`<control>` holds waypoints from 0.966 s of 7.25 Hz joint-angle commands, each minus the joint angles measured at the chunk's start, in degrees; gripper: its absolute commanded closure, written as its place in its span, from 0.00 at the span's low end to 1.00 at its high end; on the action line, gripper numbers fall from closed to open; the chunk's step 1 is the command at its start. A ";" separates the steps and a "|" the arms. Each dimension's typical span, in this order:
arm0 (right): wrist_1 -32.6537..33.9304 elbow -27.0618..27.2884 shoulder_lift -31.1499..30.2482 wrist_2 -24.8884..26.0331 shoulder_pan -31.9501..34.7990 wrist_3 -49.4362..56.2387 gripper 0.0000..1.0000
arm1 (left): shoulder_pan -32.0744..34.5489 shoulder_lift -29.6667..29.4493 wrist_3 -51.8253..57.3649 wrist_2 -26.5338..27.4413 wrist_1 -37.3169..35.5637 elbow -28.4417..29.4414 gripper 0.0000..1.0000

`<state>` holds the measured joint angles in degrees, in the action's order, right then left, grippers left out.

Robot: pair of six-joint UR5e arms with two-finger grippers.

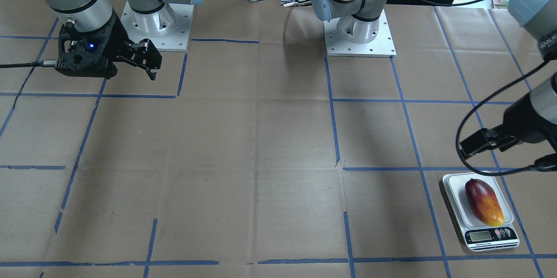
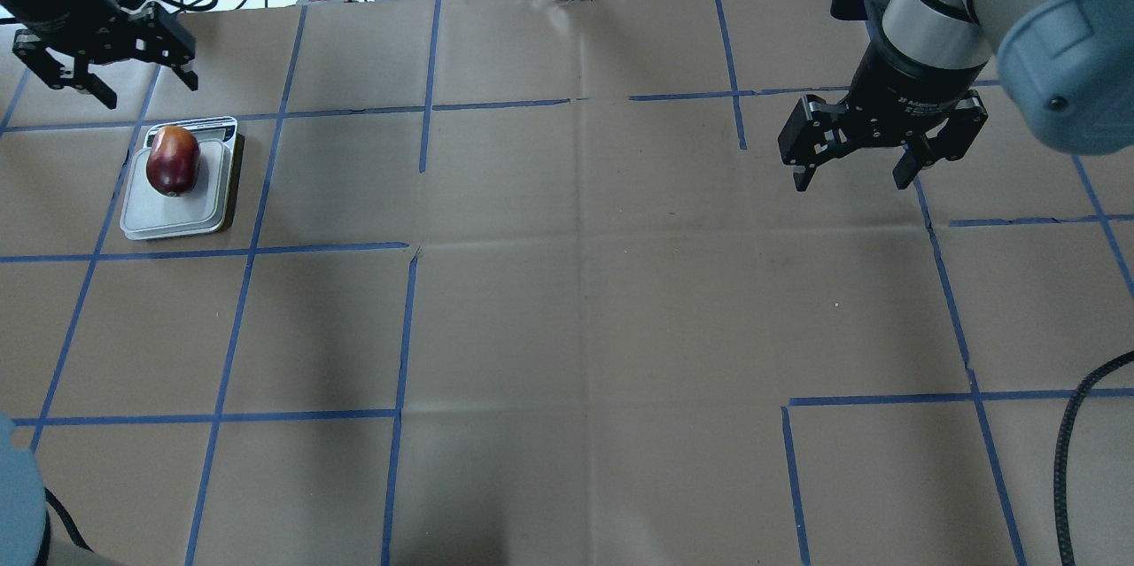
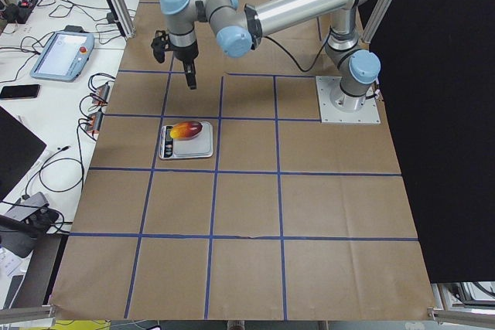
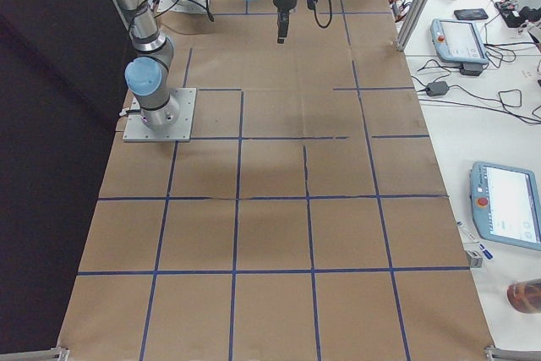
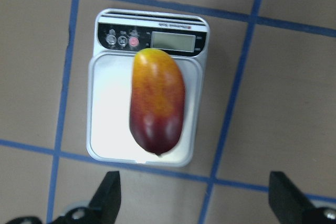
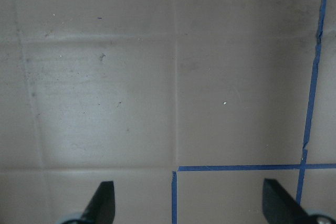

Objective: Weigh mango

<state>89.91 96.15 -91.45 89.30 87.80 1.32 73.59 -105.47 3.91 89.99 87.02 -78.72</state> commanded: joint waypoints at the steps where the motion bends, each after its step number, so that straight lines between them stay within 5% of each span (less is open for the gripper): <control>1: 0.00 0.00 0.04 0.00 0.00 0.00 0.00 | 10.66 3.51 -8.98 -0.77 6.39 -0.73 0.00; 4: 0.00 0.00 0.04 0.00 0.00 0.00 0.00 | 14.22 9.73 -10.06 -2.61 5.97 -10.10 0.00; 7: 0.00 0.00 0.04 0.00 0.00 0.00 0.00 | 14.22 13.63 -9.89 -2.10 5.88 -11.11 0.00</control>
<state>89.91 96.15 -91.41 89.30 87.80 1.32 87.77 -92.58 -5.92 87.73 92.96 -89.91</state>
